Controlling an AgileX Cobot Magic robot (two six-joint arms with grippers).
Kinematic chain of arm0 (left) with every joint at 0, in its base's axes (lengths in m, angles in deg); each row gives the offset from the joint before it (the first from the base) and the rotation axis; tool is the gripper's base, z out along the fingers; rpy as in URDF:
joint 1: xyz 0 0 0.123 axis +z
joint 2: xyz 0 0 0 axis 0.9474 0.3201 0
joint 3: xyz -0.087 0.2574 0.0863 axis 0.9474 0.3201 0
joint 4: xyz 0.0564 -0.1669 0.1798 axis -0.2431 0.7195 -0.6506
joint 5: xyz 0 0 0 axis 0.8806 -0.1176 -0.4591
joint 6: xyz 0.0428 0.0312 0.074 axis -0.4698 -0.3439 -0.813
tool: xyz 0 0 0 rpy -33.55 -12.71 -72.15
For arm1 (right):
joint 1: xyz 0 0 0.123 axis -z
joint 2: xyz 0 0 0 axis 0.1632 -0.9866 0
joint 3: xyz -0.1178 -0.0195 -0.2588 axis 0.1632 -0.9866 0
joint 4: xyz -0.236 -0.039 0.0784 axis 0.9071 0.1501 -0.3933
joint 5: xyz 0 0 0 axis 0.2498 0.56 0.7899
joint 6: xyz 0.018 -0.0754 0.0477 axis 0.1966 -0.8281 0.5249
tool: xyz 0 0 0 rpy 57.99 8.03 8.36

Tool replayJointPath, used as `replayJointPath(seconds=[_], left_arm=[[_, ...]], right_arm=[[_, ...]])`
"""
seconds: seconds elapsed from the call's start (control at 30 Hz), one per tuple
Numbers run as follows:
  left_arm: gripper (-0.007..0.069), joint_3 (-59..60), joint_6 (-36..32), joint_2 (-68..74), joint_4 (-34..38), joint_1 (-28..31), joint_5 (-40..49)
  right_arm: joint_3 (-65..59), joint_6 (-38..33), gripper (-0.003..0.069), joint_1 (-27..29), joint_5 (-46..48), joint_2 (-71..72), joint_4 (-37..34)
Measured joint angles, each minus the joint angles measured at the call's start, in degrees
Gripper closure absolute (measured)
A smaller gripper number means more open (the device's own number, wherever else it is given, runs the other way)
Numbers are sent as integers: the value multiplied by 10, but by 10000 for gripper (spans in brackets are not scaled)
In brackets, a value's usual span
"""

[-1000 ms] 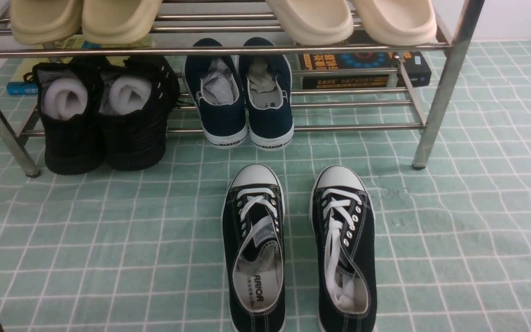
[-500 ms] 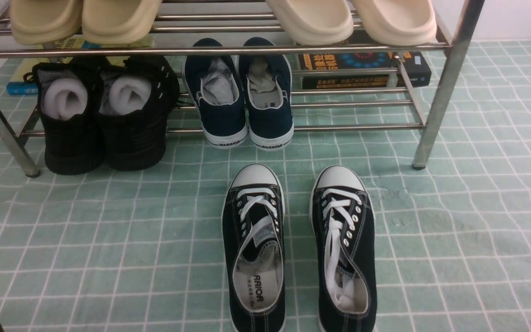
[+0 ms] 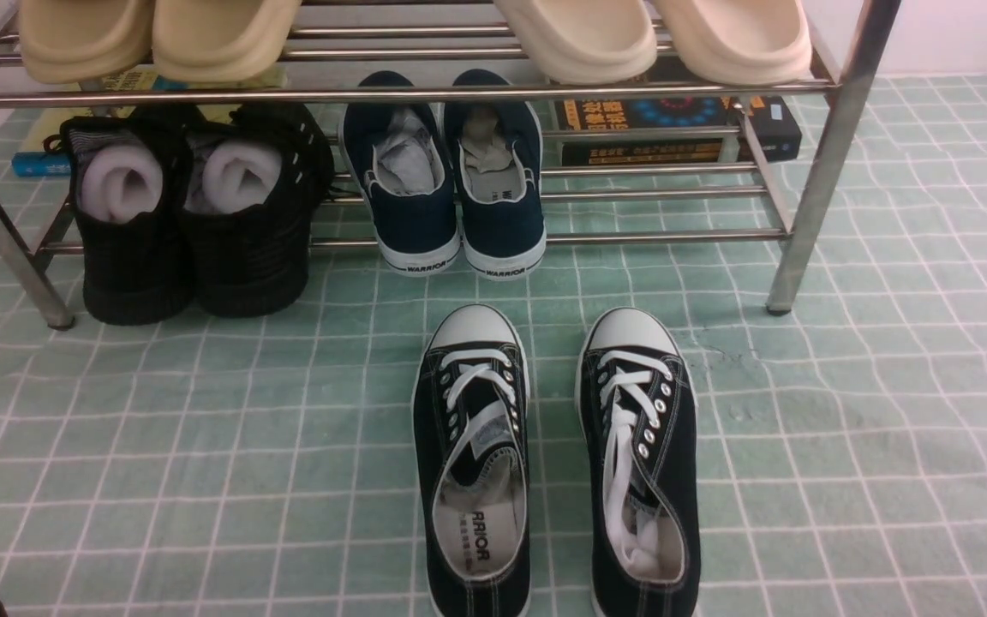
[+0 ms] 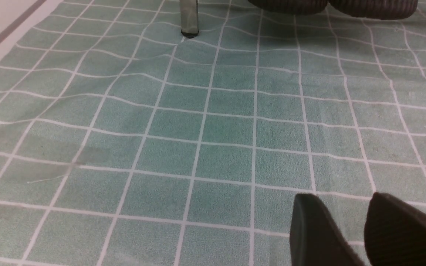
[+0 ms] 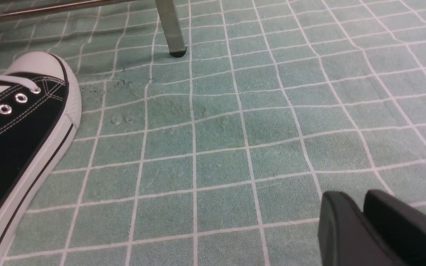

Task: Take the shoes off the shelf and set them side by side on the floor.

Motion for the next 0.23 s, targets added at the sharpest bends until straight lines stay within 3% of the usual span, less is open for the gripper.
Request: replayJointPath(seconds=[0.23], left_arm=[[382, 0, 0, 0, 0, 0, 0]], right_arm=[[0, 0, 540, 0, 0, 0, 0]])
